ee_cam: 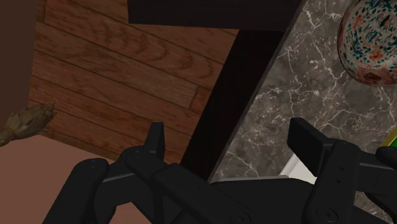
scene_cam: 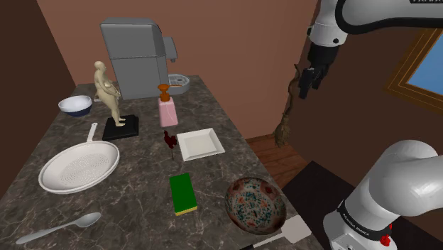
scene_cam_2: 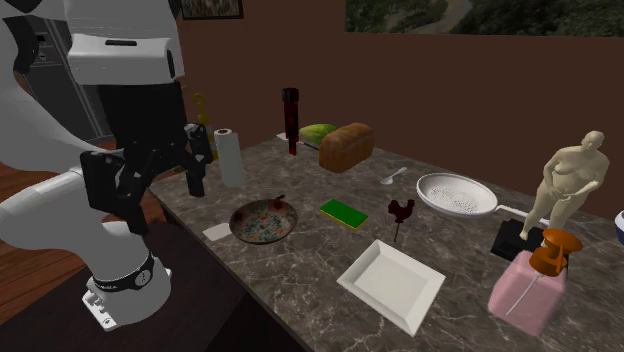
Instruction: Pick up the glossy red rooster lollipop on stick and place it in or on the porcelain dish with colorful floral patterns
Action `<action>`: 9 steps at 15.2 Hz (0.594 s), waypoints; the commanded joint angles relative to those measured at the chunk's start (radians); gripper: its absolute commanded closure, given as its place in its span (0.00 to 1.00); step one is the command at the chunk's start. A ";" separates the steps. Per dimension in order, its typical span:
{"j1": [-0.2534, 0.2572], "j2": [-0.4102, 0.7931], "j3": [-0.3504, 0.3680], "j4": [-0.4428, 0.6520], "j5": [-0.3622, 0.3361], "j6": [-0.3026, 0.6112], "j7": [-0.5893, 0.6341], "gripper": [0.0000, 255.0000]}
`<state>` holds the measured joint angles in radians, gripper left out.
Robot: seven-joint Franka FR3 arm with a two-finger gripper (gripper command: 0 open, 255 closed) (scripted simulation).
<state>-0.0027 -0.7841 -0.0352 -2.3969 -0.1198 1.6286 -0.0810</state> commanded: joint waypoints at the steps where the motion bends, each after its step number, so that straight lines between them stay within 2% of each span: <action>1: 0.000 0.000 0.000 0.000 0.000 0.000 0.000 0.00; 9: 0.053 0.180 0.121 0.023 0.090 0.147 0.158 0.00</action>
<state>0.0445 -0.6352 0.0699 -2.3843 -0.0405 1.7556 0.0558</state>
